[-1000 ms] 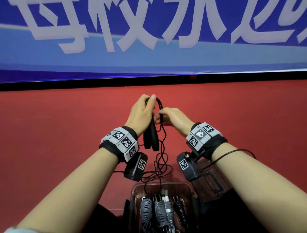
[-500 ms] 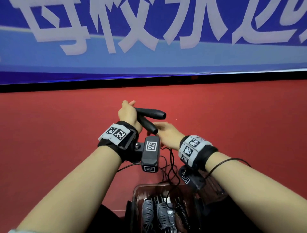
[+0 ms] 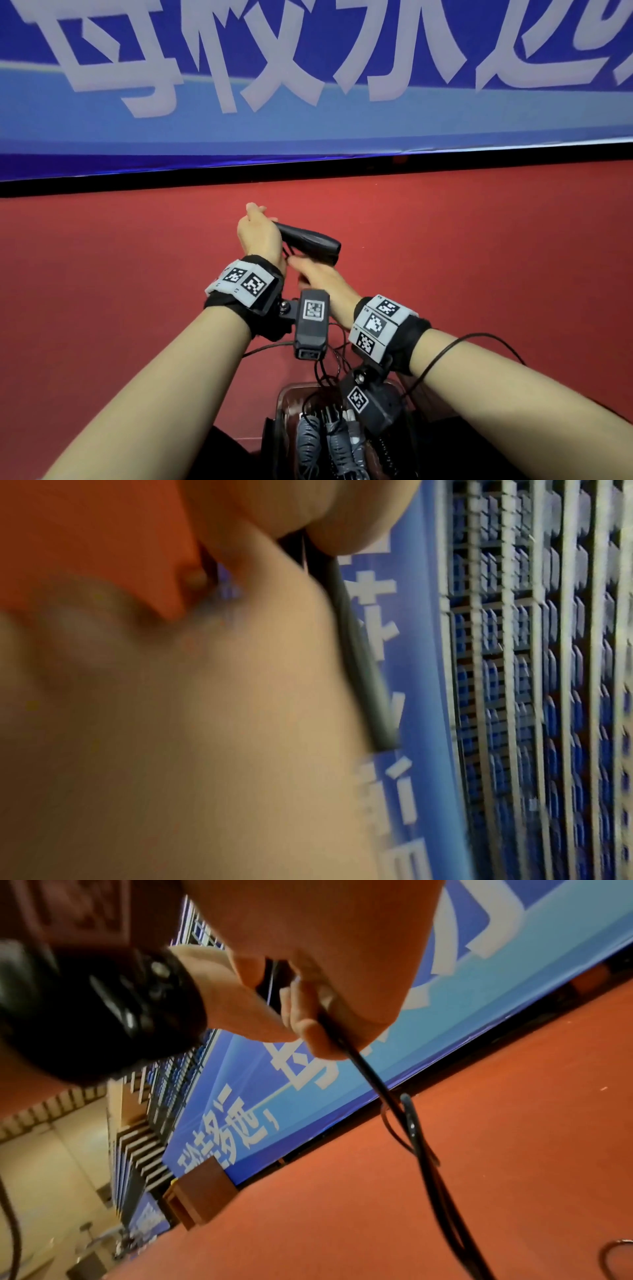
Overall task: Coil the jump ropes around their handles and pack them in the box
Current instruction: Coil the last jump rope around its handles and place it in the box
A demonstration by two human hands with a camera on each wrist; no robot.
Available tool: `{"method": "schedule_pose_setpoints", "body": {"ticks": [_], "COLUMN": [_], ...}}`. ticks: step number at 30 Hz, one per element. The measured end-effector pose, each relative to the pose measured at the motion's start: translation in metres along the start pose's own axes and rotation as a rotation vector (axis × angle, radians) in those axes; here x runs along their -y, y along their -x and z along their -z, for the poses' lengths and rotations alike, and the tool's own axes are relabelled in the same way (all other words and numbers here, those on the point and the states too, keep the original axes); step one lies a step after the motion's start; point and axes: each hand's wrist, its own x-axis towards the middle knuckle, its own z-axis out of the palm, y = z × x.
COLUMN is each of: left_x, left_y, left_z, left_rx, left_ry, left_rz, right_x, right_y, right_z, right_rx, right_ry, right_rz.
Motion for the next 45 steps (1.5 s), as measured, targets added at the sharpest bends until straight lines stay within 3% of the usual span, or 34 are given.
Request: {"method": "schedule_pose_setpoints", "body": {"ticks": [2, 6, 12, 16, 21, 26, 31, 39, 45], "left_x": [-0.001, 0.004, 0.015, 0.007, -0.015, -0.019, -0.015, -0.005, -0.005], "left_y": [0.004, 0.012, 0.029, 0.032, 0.032, 0.028, 0.037, 0.047, 0.040], "left_z": [0.002, 0.006, 0.001, -0.001, 0.015, 0.025, 0.020, 0.016, 0.014], "left_rx": [0.060, 0.085, 0.152, 0.360, 0.684, 0.863, 1.067, 1.059, 1.007], "left_ry": [-0.122, -0.327, -0.380, -0.217, -0.179, -0.176, -0.374, -0.547, -0.503], "left_rz": [-0.156, -0.387, -0.354, -0.055, 0.420, 0.548, 0.454, 0.231, 0.031], "right_x": [0.012, 0.016, 0.024, 0.031, 0.028, 0.024, 0.019, 0.017, 0.022], "right_y": [0.007, 0.010, 0.001, -0.005, -0.012, -0.014, -0.015, -0.015, -0.015], "right_z": [0.007, 0.015, 0.024, 0.044, 0.073, 0.085, 0.081, 0.081, 0.082], "right_rx": [-0.096, -0.283, -0.522, -0.569, -0.353, -0.266, -0.187, -0.184, -0.208], "right_ry": [-0.120, -0.121, -0.496, -0.513, -0.319, -0.308, -0.242, -0.205, -0.065], "right_rz": [-0.027, -0.018, -0.013, 0.015, 0.035, 0.028, 0.044, 0.089, 0.045]}}
